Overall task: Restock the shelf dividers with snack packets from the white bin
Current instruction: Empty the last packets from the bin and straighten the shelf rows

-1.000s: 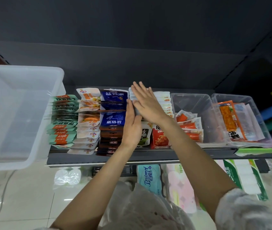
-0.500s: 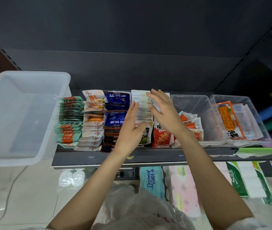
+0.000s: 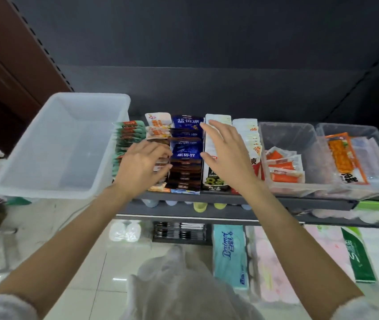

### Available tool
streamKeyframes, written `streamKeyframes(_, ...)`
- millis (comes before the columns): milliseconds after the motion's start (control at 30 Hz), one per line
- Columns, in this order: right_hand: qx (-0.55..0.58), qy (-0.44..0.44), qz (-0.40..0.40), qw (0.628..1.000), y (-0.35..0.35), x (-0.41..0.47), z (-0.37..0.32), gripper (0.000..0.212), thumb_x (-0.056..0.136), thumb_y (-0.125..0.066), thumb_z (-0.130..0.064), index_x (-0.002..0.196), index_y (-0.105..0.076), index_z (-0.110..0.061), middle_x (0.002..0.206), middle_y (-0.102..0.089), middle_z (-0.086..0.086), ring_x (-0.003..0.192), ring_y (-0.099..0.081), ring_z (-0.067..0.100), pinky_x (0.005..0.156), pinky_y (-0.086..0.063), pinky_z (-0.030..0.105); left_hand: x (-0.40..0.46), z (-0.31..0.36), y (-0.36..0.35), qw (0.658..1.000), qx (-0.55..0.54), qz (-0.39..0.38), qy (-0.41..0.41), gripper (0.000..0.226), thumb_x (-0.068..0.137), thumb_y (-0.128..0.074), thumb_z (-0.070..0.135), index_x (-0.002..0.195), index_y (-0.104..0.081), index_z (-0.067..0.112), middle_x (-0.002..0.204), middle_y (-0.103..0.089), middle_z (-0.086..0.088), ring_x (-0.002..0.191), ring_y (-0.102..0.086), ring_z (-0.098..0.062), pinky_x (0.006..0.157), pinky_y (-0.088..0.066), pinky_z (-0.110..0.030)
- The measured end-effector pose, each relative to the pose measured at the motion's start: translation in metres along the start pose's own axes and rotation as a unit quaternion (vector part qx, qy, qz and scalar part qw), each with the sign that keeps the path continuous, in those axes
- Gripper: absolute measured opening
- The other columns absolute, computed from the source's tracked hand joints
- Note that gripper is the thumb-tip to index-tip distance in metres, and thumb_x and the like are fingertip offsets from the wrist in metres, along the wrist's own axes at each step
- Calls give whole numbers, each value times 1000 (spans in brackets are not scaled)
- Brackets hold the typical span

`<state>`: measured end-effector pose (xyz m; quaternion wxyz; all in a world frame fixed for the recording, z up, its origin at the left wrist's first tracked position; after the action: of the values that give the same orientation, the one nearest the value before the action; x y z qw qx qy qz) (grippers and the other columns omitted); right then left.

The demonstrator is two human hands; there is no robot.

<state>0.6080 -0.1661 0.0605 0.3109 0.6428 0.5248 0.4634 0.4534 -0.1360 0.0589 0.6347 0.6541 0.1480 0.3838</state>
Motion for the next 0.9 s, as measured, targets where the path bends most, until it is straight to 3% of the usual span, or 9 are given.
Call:
streamKeyframes(100,-82,9,-48,995,-21,39,-4,89,82,-69,-38,150,-16,-15,153,-23,11,139,-20,28,111,-25,41,14,8,-17,996,64,-40,-57,38,75,-69,43,101,-66,16,93,-66,-2,88,-59,-25,77,-33,-33)
streamKeyframes(167,-152,28,-76,985,-38,62,-7,91,82,-69,-40,149,-15,-11,150,-27,13,137,-25,29,109,-28,40,20,13,-32,988,110,-75,-75,54,69,-72,52,106,-65,13,97,-66,-4,93,-58,-26,81,-31,-35)
streamKeyframes(267,-242,71,-78,964,-52,84,-13,58,92,-56,-34,140,-33,-10,131,-49,11,118,-47,28,94,-39,37,25,23,-55,976,139,-127,-107,69,67,-68,62,113,-61,11,105,-63,-5,99,-55,-25,86,-30,-36)
streamKeyframes(367,-242,78,-81,964,-53,90,-12,31,98,-45,-26,127,-47,-14,116,-57,6,103,-56,25,72,-46,35,34,36,-69,963,162,-146,-159,71,80,-54,61,130,-44,12,123,-52,-6,113,-45,-24,96,-29,-36)
streamKeyframes(567,-91,-13,-73,993,-49,99,8,23,93,-55,-18,114,-63,-12,104,-65,8,96,-60,26,75,-42,30,56,41,-94,938,188,-194,-219,78,81,-61,51,137,-32,5,134,-44,-10,120,-42,-26,105,-26,-36)
streamKeyframes(667,-64,-41,-64,995,-48,97,16,18,91,-58,-17,105,-67,-10,100,-69,10,93,-62,27,75,-43,29,58,42,-103,937,183,-200,-220,73,81,-58,46,135,-33,5,132,-45,-11,116,-44,-26,102,-28,-36)
streamKeyframes(800,-46,-44,-60,996,-45,92,14,21,91,-58,-16,109,-66,-8,101,-69,11,93,-62,28,76,-42,29,60,33,-102,951,145,-192,-195,63,81,-61,26,135,-34,8,130,-47,-10,114,-47,-25,96,-34,-33)
streamKeyframes(900,-17,-42,-76,996,-45,90,13,25,95,-52,-19,117,-61,-12,102,-68,9,91,-62,24,69,-36,25,64,25,-89,963,106,-154,-195,45,78,-66,16,121,-51,13,107,-61,-6,88,-61,-22,68,-45,-30)
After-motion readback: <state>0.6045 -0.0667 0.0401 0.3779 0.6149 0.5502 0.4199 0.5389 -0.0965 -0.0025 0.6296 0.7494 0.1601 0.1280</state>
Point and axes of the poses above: each hand's wrist, its own x-axis towards the middle knuckle, its own y-axis out of the back of the hand, z = x × y, the point moved 10 cm from there along x, towards the middle knuckle
